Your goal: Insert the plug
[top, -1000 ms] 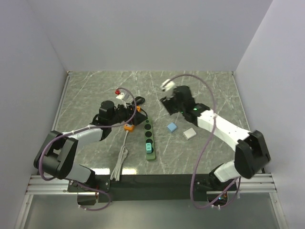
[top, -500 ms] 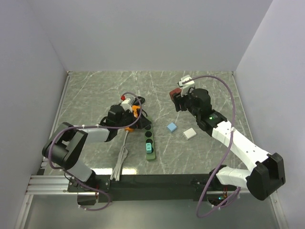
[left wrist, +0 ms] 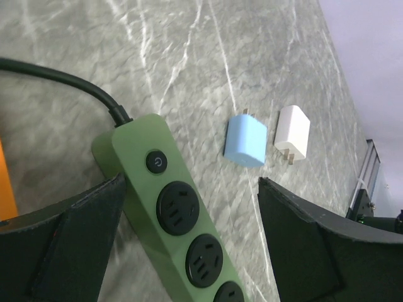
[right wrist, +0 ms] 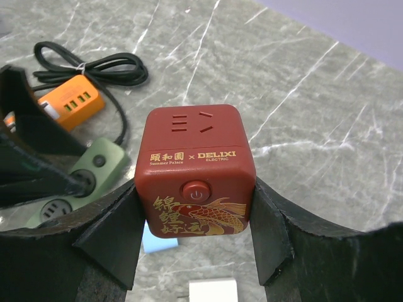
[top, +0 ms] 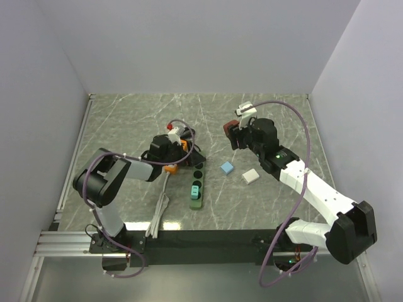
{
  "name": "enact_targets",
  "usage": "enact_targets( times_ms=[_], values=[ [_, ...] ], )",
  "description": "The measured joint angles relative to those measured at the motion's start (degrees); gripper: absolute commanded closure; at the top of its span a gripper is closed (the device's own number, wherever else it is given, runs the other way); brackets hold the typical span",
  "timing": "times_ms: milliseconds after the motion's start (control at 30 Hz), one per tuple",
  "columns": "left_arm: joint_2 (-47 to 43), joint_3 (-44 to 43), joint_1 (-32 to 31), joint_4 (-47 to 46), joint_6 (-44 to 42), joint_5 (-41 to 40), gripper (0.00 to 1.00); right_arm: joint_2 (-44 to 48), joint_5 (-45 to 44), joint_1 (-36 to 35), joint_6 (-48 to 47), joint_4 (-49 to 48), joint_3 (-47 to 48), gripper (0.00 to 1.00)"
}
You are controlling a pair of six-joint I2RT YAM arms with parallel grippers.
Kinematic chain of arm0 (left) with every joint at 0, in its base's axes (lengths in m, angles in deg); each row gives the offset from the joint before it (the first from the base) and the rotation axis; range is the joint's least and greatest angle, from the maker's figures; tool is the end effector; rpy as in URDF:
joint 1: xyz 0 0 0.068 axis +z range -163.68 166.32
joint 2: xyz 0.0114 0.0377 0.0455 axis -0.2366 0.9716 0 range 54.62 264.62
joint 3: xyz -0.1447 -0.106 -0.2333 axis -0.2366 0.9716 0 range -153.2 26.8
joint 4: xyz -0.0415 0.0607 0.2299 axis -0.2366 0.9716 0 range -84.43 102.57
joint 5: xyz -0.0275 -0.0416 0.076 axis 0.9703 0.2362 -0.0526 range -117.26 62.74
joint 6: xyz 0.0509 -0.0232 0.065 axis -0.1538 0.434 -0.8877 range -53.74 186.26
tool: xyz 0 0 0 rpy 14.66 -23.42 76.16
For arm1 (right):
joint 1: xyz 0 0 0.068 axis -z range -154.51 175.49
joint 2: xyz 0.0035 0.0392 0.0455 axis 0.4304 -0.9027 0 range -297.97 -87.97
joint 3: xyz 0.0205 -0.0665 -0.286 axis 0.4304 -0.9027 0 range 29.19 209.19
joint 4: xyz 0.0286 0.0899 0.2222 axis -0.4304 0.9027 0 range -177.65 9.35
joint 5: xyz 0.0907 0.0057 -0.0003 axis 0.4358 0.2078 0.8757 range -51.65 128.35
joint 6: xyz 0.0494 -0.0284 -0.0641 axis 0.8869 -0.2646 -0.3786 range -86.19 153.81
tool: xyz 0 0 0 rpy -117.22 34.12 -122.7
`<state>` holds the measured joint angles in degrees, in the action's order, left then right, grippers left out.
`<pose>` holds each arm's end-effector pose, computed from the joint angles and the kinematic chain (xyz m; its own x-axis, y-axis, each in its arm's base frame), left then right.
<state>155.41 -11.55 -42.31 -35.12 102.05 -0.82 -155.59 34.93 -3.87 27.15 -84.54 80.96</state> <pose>0.3014 -0.2027 0.1717 -0.7271 -0.1997 -0.6568 0.4521 0.5807 -0.6770 0.2495 0.1352 0.3262 -0.2302 -0.2623 -0.9371 -0.4701 0.8731 -0.1289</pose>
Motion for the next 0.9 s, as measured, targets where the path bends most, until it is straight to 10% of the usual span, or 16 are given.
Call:
enact_targets(
  times_ms=[467, 900],
  values=[
    [4.55, -4.09, -0.46, -2.25, -3.69, 6.75, 0.08, -3.37, 7.04, -0.02, -2.95, 11.85, 3.28, 1.00],
    [-18.58, 6.05, 3.43, 0.20, -8.15, 7.52, 0.06, -21.20, 17.99, -5.05, -17.99, 30.51, 18.10, 1.00]
  ],
)
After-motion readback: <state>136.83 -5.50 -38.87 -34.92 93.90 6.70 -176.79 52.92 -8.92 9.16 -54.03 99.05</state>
